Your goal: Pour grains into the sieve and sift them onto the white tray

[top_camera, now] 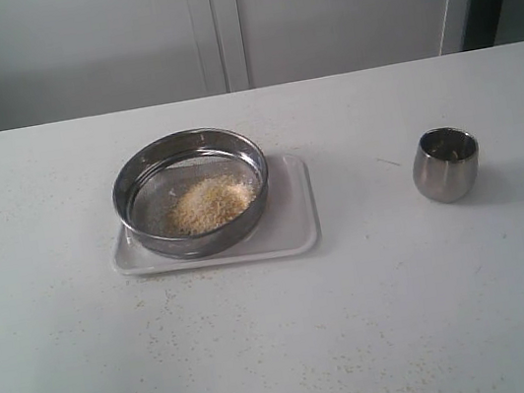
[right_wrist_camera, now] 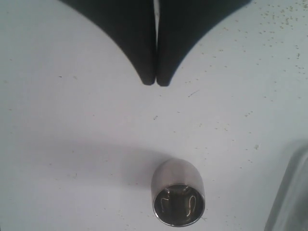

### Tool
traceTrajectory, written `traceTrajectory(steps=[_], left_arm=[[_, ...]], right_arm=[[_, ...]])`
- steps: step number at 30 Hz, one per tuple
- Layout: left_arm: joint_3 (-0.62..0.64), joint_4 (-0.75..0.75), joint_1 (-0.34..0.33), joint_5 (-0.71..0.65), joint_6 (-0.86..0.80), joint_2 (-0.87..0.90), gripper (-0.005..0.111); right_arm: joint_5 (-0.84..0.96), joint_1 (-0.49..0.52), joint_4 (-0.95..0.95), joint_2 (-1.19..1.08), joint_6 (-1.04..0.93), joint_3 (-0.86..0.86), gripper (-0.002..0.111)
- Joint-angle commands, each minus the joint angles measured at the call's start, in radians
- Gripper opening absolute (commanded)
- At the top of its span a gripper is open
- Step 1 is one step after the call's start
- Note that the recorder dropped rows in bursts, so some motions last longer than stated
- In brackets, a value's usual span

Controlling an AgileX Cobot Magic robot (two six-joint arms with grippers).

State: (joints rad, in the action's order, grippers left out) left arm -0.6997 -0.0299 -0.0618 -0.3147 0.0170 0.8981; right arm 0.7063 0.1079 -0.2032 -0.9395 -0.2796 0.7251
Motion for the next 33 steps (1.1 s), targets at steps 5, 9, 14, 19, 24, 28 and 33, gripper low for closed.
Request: traceTrajectory(steps=[5,9,14,19,24,28,33], left_arm=[[-0.123,-0.030,0.005,-0.099,-0.002,0.158,0.000],[-0.175,-0.052,0.005,-0.131,-0.002,0.233,0.000],[-0.209,-0.077,0.005,-0.141,-0.002,0.287,0.000],[-0.209,-0.079,0.005,-0.114,0.010,0.287,0.000],[-0.214,-0.154,0.005,-0.045,0.010,0.292,0.000],[-0.284,-0.167,0.012,-0.090,0.010,0.346,0.000],[-0.393,-0.167,0.069,-0.167,0.007,0.454,0.000]], right_arm=[[-0.004,0.004,-0.004,0.004,-0.009,-0.004,0.000],[-0.004,0.004,-0.004,0.004,-0.009,-0.004,0.000],[-0.004,0.004,-0.004,0.004,-0.009,-0.004,0.000],[-0.004,0.004,-0.004,0.004,0.006,-0.004,0.000],[-0.004,0.004,-0.004,0.004,0.006,-0.004,0.000],[-0.004,0.004,-0.004,0.004,0.006,-0.004,0.000],[-0.004,0.004,-0.004,0.004,0.006,-0.004,0.000]])
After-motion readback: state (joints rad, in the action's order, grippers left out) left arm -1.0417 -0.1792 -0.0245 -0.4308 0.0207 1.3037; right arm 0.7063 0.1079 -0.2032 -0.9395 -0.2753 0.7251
